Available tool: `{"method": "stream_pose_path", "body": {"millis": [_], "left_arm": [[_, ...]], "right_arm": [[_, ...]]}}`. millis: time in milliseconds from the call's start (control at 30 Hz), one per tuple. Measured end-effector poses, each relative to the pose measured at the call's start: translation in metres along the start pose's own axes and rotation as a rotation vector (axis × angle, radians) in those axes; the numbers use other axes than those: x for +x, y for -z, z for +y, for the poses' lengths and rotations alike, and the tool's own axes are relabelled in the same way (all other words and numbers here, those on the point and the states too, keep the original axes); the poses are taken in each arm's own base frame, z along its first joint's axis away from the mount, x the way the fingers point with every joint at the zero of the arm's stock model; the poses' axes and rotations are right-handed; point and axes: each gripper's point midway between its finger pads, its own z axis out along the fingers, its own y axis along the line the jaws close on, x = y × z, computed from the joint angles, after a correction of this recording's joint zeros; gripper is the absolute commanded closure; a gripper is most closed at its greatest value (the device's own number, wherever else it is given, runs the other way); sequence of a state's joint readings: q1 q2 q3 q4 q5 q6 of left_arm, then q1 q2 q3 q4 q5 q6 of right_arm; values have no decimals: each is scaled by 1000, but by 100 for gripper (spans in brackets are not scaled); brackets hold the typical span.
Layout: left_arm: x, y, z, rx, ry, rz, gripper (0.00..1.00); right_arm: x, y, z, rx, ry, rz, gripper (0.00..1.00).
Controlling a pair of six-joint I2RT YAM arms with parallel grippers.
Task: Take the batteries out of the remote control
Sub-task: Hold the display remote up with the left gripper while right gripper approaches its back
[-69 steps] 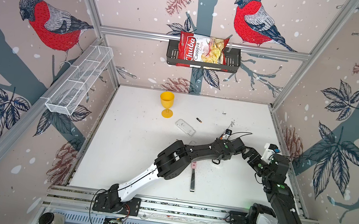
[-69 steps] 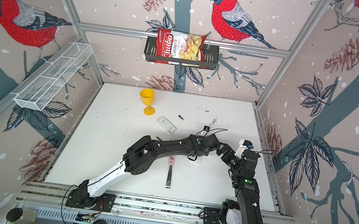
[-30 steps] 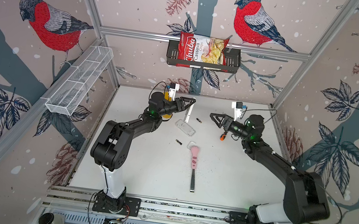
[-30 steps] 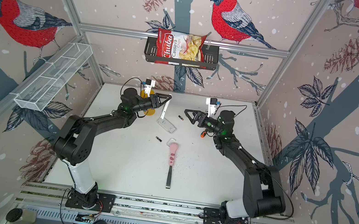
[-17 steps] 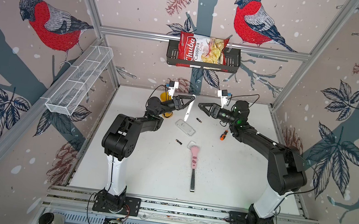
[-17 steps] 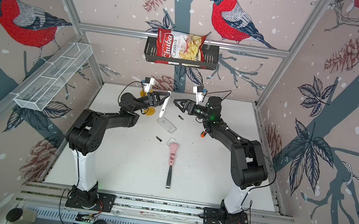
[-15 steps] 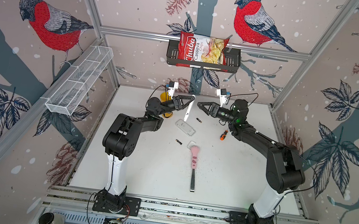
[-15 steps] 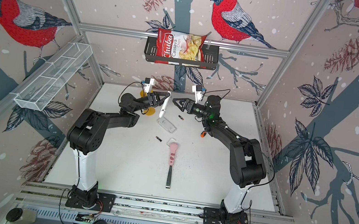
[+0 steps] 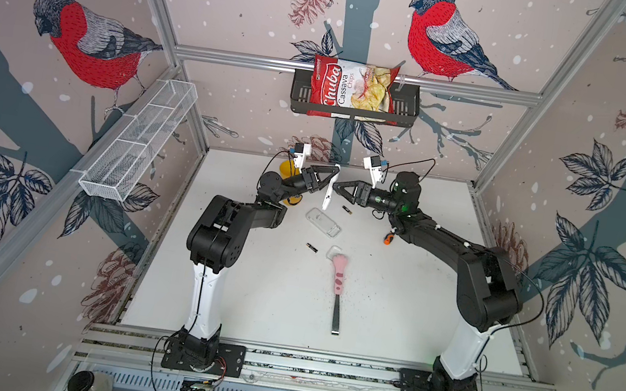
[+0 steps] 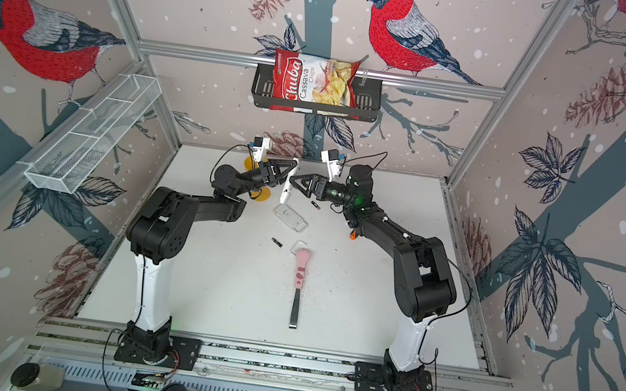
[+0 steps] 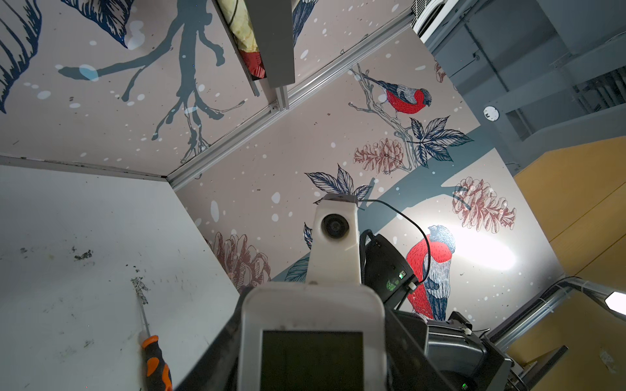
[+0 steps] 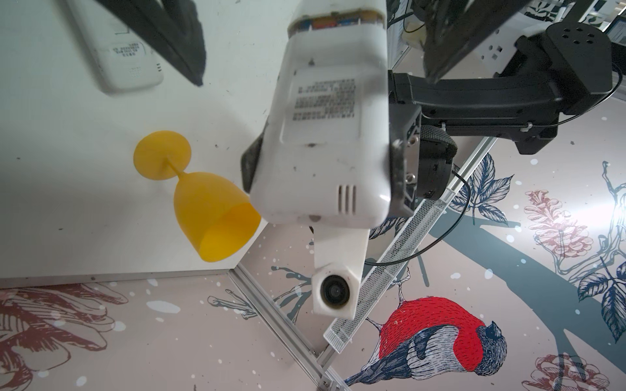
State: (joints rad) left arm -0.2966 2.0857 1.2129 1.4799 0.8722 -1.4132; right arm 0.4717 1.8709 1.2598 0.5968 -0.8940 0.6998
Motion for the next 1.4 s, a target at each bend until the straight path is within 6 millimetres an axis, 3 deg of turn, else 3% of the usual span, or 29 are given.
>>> {"method": "stream_pose_path", "body": {"millis": [267, 500, 1200, 1400], "left_arm": [[0, 0, 10, -7, 34, -9, 61], [0, 0, 8, 11, 34, -11, 61], [1, 2, 13, 13, 56, -25, 61], [1, 3, 13, 20, 46, -30, 61]], "right_arm": [[6, -11, 1, -23, 2, 25, 0], [7, -16, -5, -33, -13, 33, 7], [3, -27, -6, -79, -51, 41, 40], [3, -26, -6, -78, -77, 46, 53]]}}
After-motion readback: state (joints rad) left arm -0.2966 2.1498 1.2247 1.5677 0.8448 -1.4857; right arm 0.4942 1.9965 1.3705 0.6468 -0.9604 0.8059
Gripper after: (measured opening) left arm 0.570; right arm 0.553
